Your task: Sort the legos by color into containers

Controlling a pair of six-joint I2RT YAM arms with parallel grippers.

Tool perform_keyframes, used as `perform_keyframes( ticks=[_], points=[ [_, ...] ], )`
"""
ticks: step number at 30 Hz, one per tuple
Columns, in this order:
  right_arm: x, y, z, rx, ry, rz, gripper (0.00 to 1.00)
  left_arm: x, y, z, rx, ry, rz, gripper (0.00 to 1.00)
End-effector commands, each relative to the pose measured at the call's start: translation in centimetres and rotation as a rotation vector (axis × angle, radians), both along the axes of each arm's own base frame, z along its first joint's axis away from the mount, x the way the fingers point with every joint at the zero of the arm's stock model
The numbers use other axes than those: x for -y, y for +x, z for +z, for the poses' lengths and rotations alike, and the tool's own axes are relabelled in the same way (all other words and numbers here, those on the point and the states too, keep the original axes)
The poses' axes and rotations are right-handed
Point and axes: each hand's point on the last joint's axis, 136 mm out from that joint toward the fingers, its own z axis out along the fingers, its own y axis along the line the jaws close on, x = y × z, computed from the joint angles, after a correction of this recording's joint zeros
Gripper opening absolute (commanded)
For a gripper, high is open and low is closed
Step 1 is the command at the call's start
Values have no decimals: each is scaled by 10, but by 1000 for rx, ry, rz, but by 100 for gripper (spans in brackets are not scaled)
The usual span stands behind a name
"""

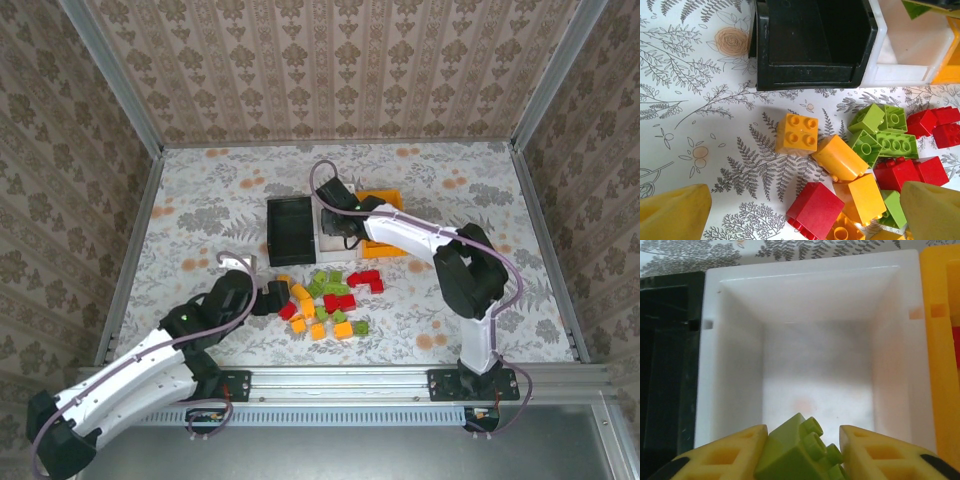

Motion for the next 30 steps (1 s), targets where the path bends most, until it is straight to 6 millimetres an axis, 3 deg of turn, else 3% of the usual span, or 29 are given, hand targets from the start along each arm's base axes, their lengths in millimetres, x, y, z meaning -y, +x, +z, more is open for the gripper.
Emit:
perform_keyframes(
  ticks=[1,5,8,13,20,30],
  points=[
    [5,2,-1,-21,-13,-42,49,1,-4,-15,-32,27,-32,98],
    [0,3,12,-1,26,-36,68,5,-1,-17,-41,50,-52,98],
    [0,-1,28,26,57,-26,75,11,3,-17,-39,64,-72,95],
    [9,-25,45,55,128,-16,77,19,17,-26,-58,119,-91,86],
    [29,-63,50,63,174,-8,78,28,45,-47,-77,219,-99,80],
    [52,-91,59,92,199,-17,79,26,65,-67,-84,265,-66,69]
  ],
)
